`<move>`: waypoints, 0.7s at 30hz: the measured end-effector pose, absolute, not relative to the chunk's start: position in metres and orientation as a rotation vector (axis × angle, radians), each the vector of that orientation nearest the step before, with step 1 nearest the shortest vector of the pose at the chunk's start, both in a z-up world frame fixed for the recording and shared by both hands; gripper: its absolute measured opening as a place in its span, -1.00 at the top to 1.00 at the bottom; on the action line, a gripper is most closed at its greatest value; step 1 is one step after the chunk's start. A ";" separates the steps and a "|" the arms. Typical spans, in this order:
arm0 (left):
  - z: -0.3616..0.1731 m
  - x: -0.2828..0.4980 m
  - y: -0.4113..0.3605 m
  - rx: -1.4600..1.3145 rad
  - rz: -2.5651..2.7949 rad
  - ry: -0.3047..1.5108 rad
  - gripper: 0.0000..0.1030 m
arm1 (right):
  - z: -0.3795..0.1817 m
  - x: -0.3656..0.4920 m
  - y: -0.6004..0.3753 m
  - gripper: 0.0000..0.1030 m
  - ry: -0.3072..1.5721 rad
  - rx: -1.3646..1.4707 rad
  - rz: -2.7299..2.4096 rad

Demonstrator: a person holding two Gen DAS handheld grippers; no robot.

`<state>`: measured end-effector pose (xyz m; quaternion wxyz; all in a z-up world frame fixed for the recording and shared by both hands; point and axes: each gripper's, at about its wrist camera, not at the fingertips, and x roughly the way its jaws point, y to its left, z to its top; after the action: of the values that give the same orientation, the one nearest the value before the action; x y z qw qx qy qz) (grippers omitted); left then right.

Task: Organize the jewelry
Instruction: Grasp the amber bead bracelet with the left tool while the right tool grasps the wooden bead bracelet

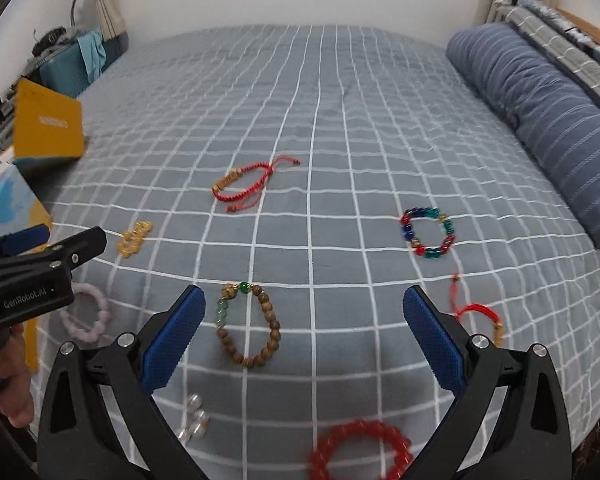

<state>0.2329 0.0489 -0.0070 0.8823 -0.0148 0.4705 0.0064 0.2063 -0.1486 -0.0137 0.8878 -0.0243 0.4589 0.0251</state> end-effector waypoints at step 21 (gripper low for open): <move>-0.058 0.283 0.037 0.037 -0.018 1.117 0.00 | -0.060 0.233 -0.145 0.55 1.134 -0.024 0.128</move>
<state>0.2833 0.0368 -0.0584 0.8477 0.0176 0.5301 -0.0085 0.2330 -0.1452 -0.0600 0.8416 -0.0113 0.5366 0.0608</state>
